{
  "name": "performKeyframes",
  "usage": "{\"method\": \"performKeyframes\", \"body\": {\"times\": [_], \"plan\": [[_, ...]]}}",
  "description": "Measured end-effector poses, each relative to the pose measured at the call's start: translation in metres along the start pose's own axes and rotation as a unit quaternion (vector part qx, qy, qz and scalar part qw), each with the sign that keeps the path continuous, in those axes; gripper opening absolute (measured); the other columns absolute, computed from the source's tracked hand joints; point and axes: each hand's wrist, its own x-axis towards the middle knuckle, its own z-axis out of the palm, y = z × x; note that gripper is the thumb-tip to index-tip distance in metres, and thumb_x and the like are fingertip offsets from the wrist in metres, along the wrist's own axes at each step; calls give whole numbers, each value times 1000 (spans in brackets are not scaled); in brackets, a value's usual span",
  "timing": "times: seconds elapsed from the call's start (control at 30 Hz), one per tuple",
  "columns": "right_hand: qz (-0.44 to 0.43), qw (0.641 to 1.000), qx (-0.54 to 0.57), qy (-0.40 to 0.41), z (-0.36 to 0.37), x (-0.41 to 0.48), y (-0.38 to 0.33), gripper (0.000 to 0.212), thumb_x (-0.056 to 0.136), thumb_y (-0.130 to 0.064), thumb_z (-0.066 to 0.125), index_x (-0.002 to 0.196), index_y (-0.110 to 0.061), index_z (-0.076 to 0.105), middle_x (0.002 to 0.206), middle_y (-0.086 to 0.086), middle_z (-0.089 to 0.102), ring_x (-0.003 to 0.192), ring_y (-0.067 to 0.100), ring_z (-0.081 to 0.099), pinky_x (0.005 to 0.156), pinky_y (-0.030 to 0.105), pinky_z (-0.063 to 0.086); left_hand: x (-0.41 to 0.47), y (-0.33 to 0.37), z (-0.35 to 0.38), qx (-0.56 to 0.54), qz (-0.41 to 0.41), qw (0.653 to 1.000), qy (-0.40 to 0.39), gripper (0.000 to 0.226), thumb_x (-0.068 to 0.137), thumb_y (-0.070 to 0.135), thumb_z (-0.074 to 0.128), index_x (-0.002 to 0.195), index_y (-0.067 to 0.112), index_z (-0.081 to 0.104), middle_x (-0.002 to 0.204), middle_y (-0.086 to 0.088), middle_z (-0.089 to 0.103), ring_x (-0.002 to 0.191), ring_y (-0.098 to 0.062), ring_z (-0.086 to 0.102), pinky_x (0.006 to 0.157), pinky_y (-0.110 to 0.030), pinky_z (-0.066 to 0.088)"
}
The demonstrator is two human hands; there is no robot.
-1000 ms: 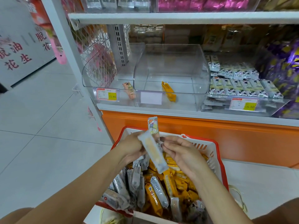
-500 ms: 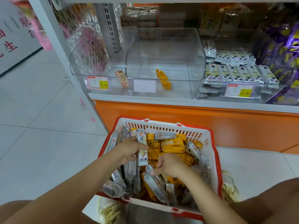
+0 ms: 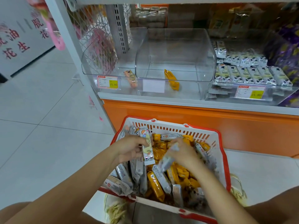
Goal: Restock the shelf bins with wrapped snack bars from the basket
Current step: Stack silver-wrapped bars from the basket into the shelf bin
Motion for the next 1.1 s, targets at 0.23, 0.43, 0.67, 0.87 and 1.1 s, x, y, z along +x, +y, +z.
{"method": "performKeyframes", "body": {"times": [0.23, 0.43, 0.67, 0.87, 1.1], "plan": [[-44, 884, 465, 33, -43, -5, -10, 7, 90, -10, 62, 97, -12, 62, 113, 16, 63, 96, 26, 65, 74, 36, 55, -1, 9, 18, -79, 57, 995, -10, 22, 88, -9, 53, 106, -4, 65, 112, -21, 67, 96, -26, 67, 79, -33, 58], [-159, 927, 335, 64, -36, -12, -25, 28, 92, -17, 62, 103, -42, 64, 100, -4, 70, 94, 12, 67, 76, 28, 53, -2, 27, 39, -158, 136, 976, -59, 23, 77, -2, 61, 98, 4, 70, 102, -15, 72, 85, -19, 71, 73, -28, 59], [-231, 931, 264, 100, -57, -21, -29, 34, 88, -35, 64, 120, -40, 55, 111, -16, 66, 101, -2, 61, 81, 20, 50, -6, 53, 62, -120, 178, 974, -67, 48, 70, 7, 67, 117, 1, 62, 115, -17, 67, 98, -23, 67, 87, -31, 56], [-258, 912, 94, 304, -73, -26, -43, 57, 76, -33, 76, 126, -29, 51, 104, -15, 47, 95, 1, 49, 74, 5, 38, -10, 86, 89, -16, 249, 965, -80, 29, 82, 6, 65, 111, 5, 65, 108, -13, 70, 92, -19, 69, 81, -27, 56], [-201, 880, 117, 414, -190, 1, -57, 50, 82, -26, 71, 125, -17, 47, 104, -5, 55, 76, 1, 54, 54, 8, 37, 7, 135, 81, 440, 461, 743, 202, 38, 94, 31, 56, 130, 18, 56, 128, 1, 58, 118, -13, 53, 97, -18, 34]]}}
